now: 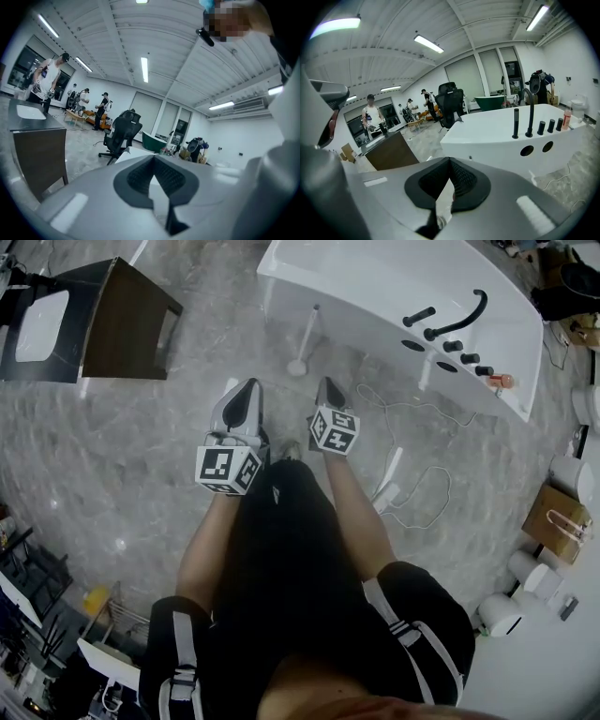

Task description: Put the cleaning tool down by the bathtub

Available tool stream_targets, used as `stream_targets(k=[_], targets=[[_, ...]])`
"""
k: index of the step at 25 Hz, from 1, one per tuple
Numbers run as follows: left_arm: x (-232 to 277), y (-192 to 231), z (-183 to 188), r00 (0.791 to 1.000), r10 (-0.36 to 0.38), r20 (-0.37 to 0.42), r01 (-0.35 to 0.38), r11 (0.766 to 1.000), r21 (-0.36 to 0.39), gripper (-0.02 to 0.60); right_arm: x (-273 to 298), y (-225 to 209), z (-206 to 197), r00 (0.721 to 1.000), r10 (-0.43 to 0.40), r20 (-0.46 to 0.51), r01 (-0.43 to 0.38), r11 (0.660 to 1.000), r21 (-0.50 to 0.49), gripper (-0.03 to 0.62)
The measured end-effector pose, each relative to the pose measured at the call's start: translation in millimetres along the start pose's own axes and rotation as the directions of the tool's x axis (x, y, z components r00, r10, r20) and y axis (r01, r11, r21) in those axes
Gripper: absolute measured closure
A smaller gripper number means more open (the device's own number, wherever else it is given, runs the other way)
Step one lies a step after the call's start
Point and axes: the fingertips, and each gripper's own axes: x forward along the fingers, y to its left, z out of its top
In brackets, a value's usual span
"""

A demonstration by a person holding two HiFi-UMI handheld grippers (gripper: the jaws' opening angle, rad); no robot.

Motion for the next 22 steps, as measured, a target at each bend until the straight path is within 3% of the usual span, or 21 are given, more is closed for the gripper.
stream_targets(k=[7, 22], targets=[[-31, 0, 27, 1.0, -0.028, 0.008, 0.027, 0.999, 0.02, 0.572, -53, 29, 22, 0.999, -0.009, 0.038, 0.009, 1.0, 0.0, 0.594], [-83, 12, 80, 0.982, -0.187, 0.006, 0.187, 0.982, 0.025, 0.572, -165, 114, 75, 0.981, -0.056, 0.187, 0.054, 0.998, 0.016, 0.594]])
